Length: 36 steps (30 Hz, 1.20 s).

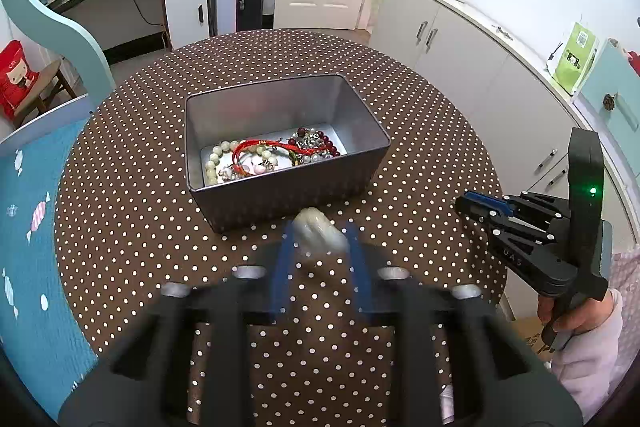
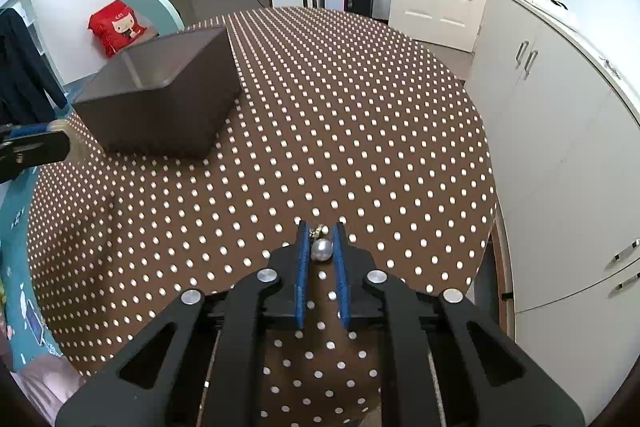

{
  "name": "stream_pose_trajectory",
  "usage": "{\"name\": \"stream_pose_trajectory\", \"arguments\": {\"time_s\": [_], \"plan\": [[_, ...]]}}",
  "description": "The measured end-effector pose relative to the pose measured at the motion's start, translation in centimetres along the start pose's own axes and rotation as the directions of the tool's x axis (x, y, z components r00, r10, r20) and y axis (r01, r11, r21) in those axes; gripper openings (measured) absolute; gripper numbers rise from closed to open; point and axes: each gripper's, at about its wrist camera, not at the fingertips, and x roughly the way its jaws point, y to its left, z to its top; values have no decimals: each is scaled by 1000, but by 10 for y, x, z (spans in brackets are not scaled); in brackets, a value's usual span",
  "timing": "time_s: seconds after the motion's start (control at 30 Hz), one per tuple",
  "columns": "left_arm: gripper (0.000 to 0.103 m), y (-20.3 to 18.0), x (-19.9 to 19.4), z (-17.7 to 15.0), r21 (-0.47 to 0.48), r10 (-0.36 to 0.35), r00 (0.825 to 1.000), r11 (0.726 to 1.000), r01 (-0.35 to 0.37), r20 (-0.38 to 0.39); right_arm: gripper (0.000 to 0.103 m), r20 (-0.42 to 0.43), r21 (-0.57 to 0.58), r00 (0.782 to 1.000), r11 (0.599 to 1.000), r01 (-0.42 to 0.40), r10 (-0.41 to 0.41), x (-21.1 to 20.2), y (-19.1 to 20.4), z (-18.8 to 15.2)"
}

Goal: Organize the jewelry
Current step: 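Carry the jade pendant and pearl into the grey tray and open both grippers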

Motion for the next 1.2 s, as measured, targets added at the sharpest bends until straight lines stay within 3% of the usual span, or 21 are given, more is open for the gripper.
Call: {"name": "stream_pose_trajectory", "arguments": {"time_s": [0.3, 0.37, 0.4, 0.43, 0.6, 0.73, 0.87, 0.97, 1.0, 1.1, 1.2], "plan": [[7, 5, -13, 6, 5, -31, 998, 1000, 30, 46, 9, 67, -60, 998, 998, -13, 17, -21, 12, 24], [25, 5, -8, 3, 14, -37, 999, 999, 37, 25, 10, 64, -54, 998, 999, -8, 12, -20, 10, 21], [51, 6, -5, -1, 13, -33, 999, 999, 33, 17, 10, 61, -42, 998, 999, -18, 20, -20, 7, 18], [61, 7, -3, -3, 14, -33, 999, 999, 33, 14, 10, 57, -35, 998, 999, -15, 17, -19, 4, 16], [61, 14, 17, -10, -4, -3, 999, 1000, 3, -33, 9, 37, 25, 999, 999, -27, 27, -15, -12, 5], [64, 17, 37, -14, -12, 62, 996, 998, -63, -58, 12, 22, 34, 999, 999, -29, 28, -10, -17, -1], [64, 13, 51, -14, 15, 102, 994, 995, -101, -46, 59, 26, 43, 999, 999, -24, 23, -9, -20, -4], [59, 11, 62, -14, 34, 161, 985, 987, -160, -52, 59, 16, 20, 999, 999, -45, 44, -4, -11, -5], [48, 12, 65, -14, 39, 168, 984, 985, -166, -60, 59, 5, -1, 999, 999, -47, 47, 0, -5, -6], [37, 7, 69, -17, 80, 151, 988, 986, -147, -41, 53, 0, -63, 1000, 998, -17, 17, 7, 11, -8], [34, 5, 69, -19, 99, 144, 989, 985, -139, -38, 24, 9, -81, 999, 996, -30, 31, 2, 15, -7]]}}
